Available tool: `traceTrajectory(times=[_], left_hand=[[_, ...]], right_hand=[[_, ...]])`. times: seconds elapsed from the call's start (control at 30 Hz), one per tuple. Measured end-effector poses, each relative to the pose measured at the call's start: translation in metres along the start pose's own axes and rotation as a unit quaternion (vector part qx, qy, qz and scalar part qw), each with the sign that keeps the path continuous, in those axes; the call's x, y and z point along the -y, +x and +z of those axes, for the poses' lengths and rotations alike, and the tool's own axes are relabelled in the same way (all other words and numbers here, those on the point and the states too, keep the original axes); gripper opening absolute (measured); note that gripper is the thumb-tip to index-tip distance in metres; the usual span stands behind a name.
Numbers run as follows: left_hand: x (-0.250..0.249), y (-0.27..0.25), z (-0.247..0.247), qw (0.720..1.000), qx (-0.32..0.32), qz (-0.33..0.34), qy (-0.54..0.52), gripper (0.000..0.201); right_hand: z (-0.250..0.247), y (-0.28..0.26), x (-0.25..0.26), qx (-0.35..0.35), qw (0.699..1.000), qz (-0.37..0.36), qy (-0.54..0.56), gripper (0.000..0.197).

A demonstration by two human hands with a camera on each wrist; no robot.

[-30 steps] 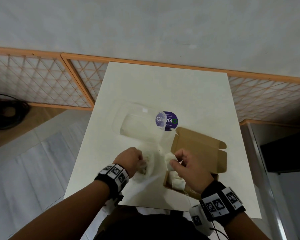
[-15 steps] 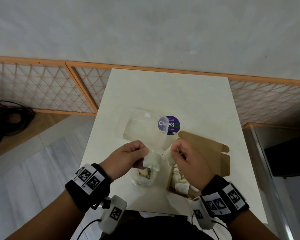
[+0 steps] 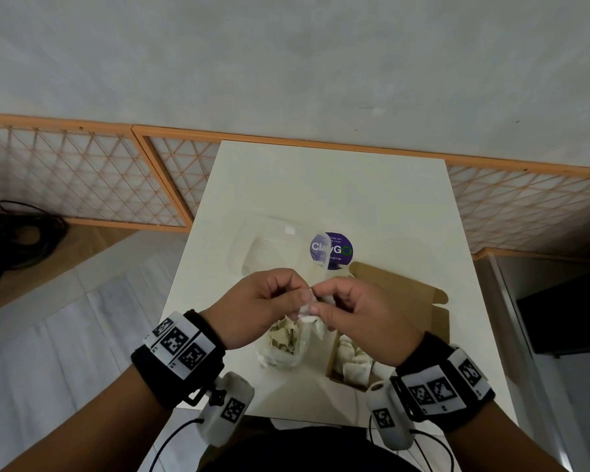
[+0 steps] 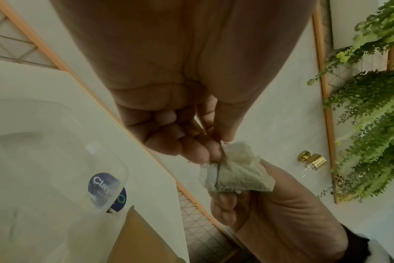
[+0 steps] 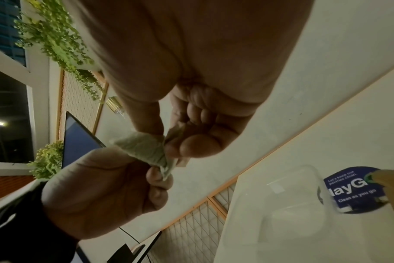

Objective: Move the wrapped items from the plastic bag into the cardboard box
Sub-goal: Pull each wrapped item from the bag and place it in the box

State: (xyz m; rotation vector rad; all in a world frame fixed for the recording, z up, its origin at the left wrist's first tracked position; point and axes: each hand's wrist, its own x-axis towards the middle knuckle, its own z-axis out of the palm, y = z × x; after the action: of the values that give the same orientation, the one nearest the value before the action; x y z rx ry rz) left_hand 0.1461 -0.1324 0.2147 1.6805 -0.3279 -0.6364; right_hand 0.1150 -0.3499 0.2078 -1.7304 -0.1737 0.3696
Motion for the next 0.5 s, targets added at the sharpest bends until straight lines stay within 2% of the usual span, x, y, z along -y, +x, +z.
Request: traceTrajectory(times=[0.07, 0.17, 0.3, 0.37, 0.5], left_hand=[[-0.001, -0.001, 0.002, 1.000, -0.003, -0.008, -0.023, 0.022], [0.001, -0.002, 0.005, 0.999, 0.001, -0.027, -0.042, 0.032], [0.007, -0.003, 0.005, 0.999, -0.029, -0.021, 0.005, 0.012], [0.010, -0.004, 0.004, 0.999, -0.036, -0.027, -0.006, 0.009], [0.009, -0.006, 0.003, 0.993, -0.061, -0.038, -0.098, 0.030]], right_hand=[[0.001, -0.001, -0.004, -0.023, 1.000, 0.006, 0.011, 0.004], [0.002, -0.002, -0.009, -0.058, 0.998, 0.016, 0.014, 0.008], [0.004, -0.005, -0.006, -0.055, 0.998, 0.028, 0.009, 0.008], [0.005, -0.005, -0.005, -0.054, 0.998, 0.029, 0.004, 0.013], [0.008, -0.002, -0.008, -0.058, 0.997, 0.046, 0.012, 0.019]])
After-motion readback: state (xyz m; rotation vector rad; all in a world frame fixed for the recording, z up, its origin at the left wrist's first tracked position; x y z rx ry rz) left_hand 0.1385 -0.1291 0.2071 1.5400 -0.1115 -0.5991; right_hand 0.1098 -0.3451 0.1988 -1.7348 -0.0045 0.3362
